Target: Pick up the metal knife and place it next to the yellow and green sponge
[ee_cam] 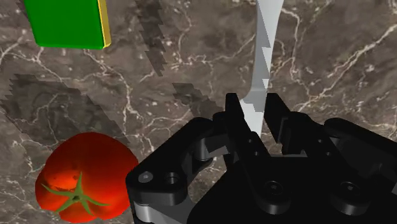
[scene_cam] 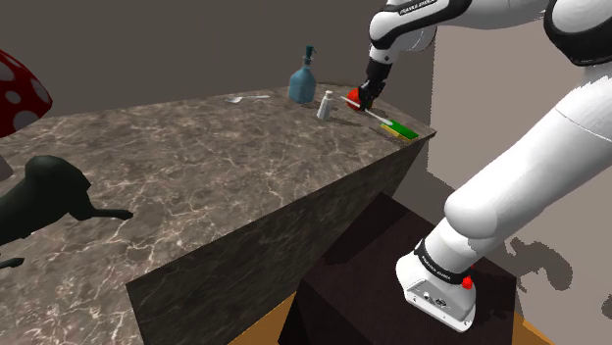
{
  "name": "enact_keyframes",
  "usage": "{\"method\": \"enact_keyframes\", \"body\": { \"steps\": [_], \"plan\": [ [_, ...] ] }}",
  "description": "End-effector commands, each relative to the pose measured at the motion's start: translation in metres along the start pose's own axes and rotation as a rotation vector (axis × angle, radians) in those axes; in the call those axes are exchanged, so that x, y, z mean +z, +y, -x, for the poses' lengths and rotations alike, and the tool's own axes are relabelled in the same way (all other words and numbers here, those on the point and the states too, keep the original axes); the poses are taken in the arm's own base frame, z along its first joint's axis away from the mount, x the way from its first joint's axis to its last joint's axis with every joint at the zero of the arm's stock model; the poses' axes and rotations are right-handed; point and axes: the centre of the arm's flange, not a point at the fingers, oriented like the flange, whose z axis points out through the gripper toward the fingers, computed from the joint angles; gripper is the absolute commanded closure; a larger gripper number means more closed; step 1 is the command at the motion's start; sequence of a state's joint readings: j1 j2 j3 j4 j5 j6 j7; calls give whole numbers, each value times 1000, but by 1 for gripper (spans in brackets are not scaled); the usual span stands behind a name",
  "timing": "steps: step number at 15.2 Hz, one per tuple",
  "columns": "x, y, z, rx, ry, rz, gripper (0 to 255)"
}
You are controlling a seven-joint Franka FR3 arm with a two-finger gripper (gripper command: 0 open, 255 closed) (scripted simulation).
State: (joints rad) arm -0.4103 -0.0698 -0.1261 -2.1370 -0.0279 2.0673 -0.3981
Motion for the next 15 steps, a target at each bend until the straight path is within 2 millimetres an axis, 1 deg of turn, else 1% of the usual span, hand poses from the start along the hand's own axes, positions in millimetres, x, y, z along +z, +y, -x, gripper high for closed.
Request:
{"method": "enact_keyframes", "body": {
  "steps": [1, 15],
  "plan": [
    [2, 28, 1, -2, 0, 1, 255],
    [4, 212, 8, -2, 0, 1, 255]
  ]
}}
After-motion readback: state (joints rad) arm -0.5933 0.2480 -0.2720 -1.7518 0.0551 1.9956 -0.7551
